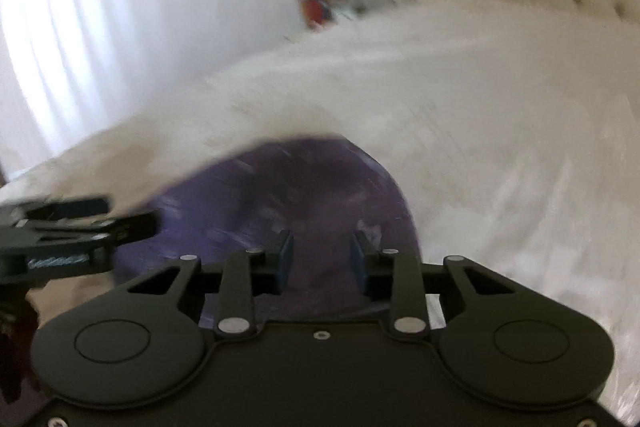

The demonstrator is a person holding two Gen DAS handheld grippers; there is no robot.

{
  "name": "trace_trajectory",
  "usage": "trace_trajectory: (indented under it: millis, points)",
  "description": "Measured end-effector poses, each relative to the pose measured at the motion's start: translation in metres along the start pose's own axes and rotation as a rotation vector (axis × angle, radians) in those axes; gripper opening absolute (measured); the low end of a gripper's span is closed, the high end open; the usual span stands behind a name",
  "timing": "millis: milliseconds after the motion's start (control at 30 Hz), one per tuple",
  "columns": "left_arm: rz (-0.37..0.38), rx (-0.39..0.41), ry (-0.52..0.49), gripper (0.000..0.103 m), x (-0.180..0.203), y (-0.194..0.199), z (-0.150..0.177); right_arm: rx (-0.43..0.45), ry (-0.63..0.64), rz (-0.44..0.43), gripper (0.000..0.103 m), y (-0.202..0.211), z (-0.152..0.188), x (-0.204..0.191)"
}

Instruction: Fold large clothes

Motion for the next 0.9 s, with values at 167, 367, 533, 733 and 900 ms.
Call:
trace_trajectory:
  millis: [167,367,533,733,900]
  points:
    - [0.014,-0.091,0.175,0.079,-0.035,-0.033,0.039,-0.077,-0.170,0.075,0.028,-0.019,0.028,0.053]
    - [0.011,-0.008,0.137,0.081,-0.032,-0.030,0.052,-0.044,-0.196,0.020,0.043,0.000,0.027,0.069]
    - [0.028,0.001,0.161,0.081,-0.033,-0.029,0.052,0.052,-0.105,-0.038,0.066,0.031,0.003,0.050]
    - [0.029,0.003,0.161,0.081,-0.030,-0.030,0.053,0.039,-0.023,-0.029,0.068,0.003,-0.034,0.022]
    - [0.030,0.005,0.164,0.081,-0.030,-0.030,0.054,0.009,-0.010,0.045,0.069,-0.032,-0.049,0.015]
Point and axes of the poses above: each gripper's, at about its wrist camera, not at the fingertips, and y roughly against the way its jaws point, x to its right, z to its underside, the point moved 4 cm from there along -y, roughly the way its jaws point, and after that the axes turned 3 degrees about -z, right-handed, at the moved point
